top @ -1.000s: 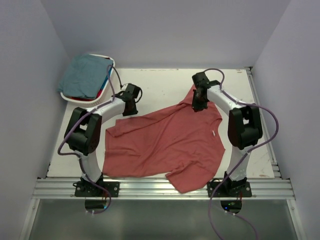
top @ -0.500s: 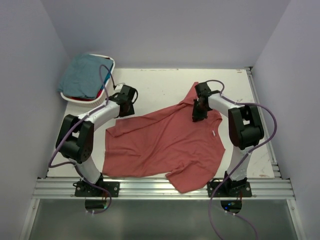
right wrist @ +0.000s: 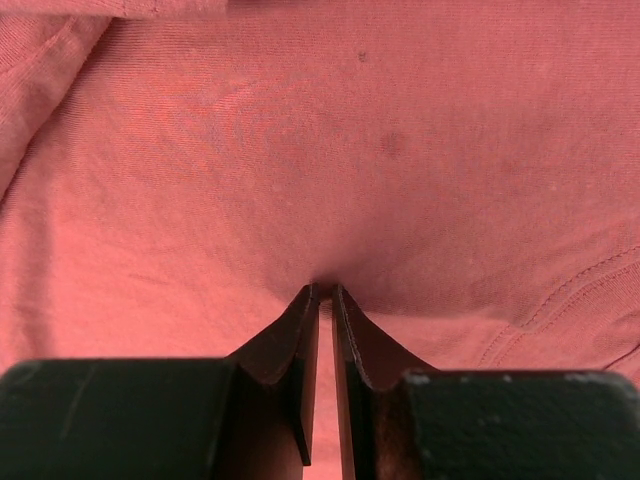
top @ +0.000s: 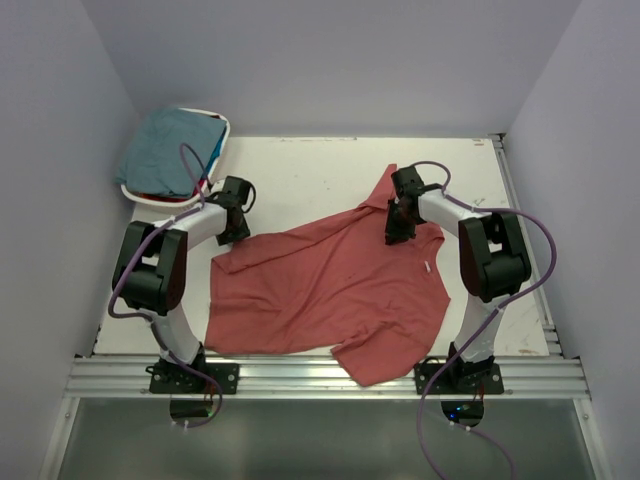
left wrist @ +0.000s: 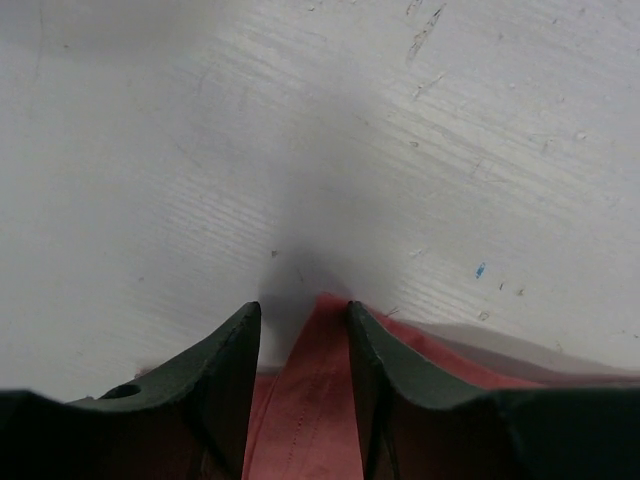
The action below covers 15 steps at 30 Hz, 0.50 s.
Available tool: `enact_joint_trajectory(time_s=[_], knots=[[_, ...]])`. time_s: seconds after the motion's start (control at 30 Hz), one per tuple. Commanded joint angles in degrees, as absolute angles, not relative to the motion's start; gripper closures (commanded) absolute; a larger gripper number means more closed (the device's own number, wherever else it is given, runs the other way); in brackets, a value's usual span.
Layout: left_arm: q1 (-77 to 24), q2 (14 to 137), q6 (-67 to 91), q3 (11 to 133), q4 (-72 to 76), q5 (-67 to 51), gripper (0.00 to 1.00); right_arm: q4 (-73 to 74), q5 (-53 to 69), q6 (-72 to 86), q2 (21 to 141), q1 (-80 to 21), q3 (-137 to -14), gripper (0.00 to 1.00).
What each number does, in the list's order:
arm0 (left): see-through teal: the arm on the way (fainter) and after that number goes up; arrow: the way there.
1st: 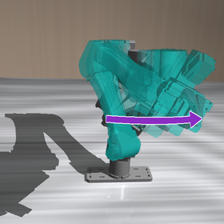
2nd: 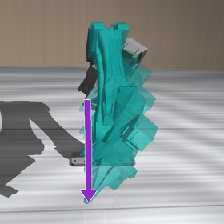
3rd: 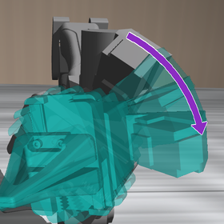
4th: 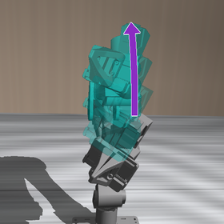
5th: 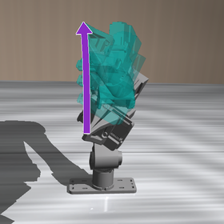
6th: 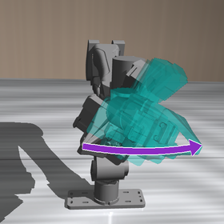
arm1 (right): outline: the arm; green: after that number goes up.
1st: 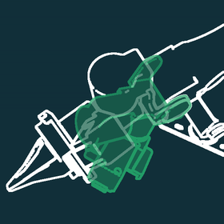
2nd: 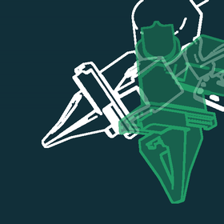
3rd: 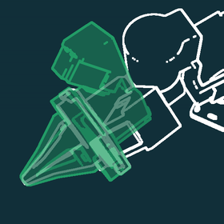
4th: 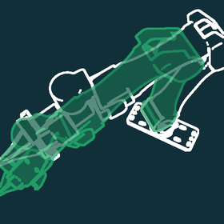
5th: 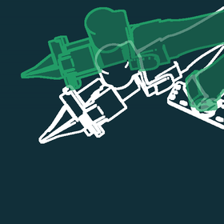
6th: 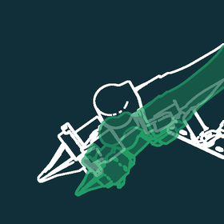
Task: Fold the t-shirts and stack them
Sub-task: Flatten out the tshirt
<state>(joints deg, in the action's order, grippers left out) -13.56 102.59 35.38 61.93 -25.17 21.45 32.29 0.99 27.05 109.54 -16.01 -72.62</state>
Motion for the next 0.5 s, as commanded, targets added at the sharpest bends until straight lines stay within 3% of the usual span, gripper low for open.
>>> enact_joint_trajectory(time_s=[0.0,0.13,0.33,0.47], knots=[[-13.45,101.52,35.77,60.65,-22.15,17.24,0.57,32.96,0.7,26.54,108.89,-16.08,-72.33,0.86],[-13.45,100.81,35.42,59.59,-21.36,15.91,0.65,33.05,0.88,26.72,109.95,-16.17,-72.68,0.87],[-13.45,103.35,35.6,58.54,-20.39,16.26,1.0,33.05,0.62,26.72,110.21,-16.08,-72.6,0.89],[-13.45,102.84,36.29,58.88,-20.74,18.45,1.0,33.05,0.35,26.72,110.21,-16.08,-72.42,0.89]])
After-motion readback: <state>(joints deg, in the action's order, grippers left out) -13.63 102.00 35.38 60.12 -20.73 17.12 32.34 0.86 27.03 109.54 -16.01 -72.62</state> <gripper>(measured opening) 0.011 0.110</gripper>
